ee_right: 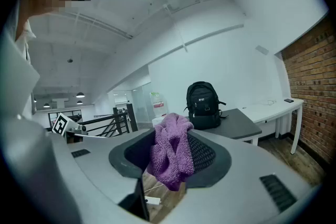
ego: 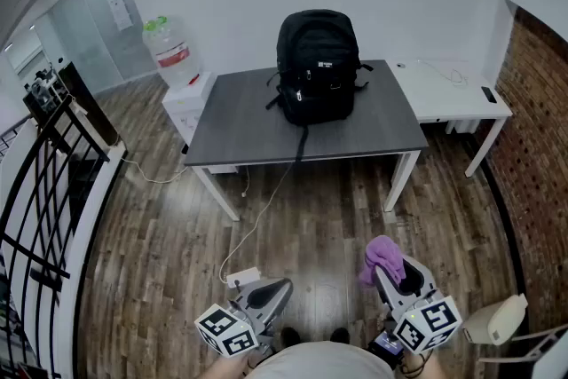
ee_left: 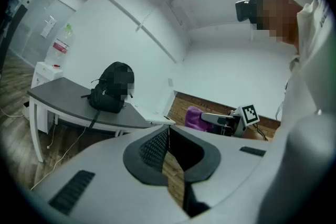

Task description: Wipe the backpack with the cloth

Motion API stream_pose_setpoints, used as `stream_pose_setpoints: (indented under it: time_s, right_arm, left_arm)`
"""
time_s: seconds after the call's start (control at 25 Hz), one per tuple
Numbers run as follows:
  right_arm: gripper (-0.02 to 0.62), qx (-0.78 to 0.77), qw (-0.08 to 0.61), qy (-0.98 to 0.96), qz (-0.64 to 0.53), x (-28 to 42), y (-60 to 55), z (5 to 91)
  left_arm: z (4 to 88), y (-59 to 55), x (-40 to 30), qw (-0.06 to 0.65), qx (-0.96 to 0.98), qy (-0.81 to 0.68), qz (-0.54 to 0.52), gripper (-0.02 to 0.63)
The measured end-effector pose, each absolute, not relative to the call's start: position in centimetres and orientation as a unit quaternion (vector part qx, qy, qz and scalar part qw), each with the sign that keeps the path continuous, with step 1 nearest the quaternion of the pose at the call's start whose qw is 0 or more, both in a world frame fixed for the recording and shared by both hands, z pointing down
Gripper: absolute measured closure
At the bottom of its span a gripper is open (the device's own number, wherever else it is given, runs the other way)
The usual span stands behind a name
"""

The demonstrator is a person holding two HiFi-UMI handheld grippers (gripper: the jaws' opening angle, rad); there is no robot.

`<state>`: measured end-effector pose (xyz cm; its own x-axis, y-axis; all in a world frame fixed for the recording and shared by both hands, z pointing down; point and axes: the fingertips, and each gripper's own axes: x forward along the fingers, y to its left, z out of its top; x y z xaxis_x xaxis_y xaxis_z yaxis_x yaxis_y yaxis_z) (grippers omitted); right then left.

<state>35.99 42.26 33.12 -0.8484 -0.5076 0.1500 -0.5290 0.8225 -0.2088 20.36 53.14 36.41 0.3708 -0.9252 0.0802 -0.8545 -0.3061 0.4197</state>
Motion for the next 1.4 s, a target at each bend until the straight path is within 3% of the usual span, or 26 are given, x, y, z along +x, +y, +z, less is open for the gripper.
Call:
stream_pose_setpoints:
  time_s: [0.96,1.4]
  right_arm:
    - [0.42,0.27,0.054,-0.951,0.142,39.3,36.7,34.5]
    - [0.423,0.291,0.055,-0.943,0.151,33.8,30.7,35.9]
  left_arm:
    - [37.4,49.0,23.4,0.202,0.79,-0.573,-0.079,0.6]
    - [39.1,44.1,16.9,0.212,0.783,-0.58,-0.069,0.6]
